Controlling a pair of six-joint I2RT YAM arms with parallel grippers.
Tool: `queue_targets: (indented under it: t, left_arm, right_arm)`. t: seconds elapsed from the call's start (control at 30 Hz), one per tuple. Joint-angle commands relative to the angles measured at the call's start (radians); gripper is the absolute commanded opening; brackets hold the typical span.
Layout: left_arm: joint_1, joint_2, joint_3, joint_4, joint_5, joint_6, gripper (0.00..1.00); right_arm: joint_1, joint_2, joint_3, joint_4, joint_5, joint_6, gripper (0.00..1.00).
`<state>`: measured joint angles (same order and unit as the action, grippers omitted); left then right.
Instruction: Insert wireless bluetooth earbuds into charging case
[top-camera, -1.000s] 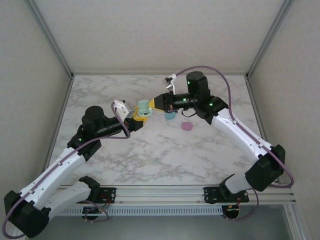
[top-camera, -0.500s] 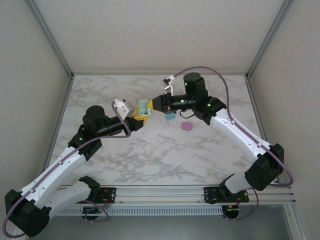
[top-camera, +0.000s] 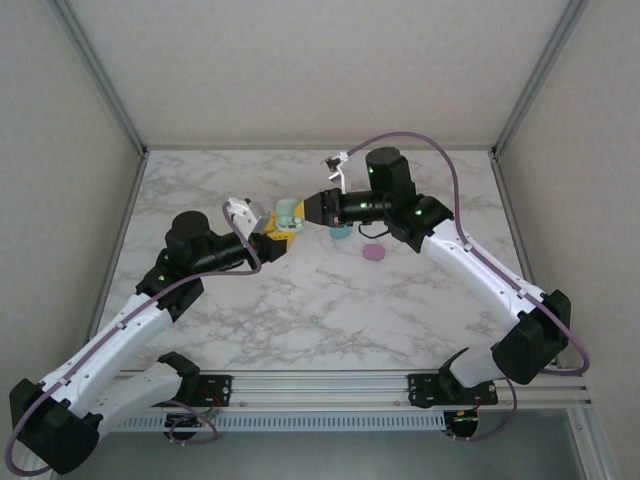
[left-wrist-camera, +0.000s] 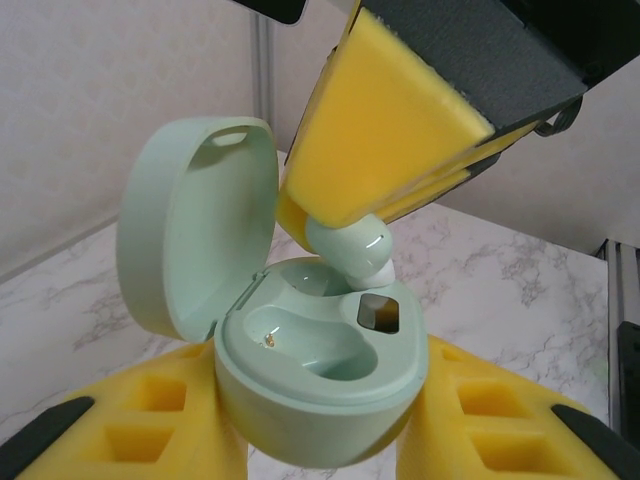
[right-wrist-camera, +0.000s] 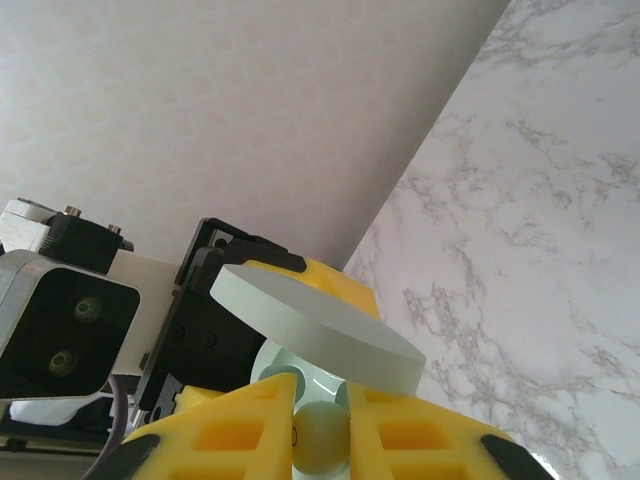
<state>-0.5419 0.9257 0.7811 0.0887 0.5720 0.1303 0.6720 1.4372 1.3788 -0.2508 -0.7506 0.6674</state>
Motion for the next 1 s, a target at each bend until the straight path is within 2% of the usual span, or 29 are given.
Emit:
queue_targets:
  t: [0.0,0.27,0.5,0.73,0.97]
  left_arm:
    - [-0.013,-0.012,0.031,0.093,0.057,-0.028,0.27]
    - [-0.013,-0.011,0.022,0.117,0.052,-0.047,0.27]
    - [-0.013,-0.007,0.015,0.156,0.057,-0.074,0.27]
    - [-0.014,0.002,0.024,0.148,0.058,-0.069,0.27]
    - [-0.013,0.005,0.026,0.146,0.054,-0.068,0.27]
  right_arm:
    - [0.014,-0.026,-0.008,-0.005,0.094,-0.045,0.18]
    - [0.02,-0.067,-0.056,0.085,0.126,-0.032,0.18]
    - [0.021,-0.068,-0.056,0.1,0.09,-0.034,0.19]
    - [0.025,-0.059,-0.03,0.028,0.087,-0.06,0.29]
    - [0.025,-0.062,-0.002,-0.001,0.106,-0.053,0.35]
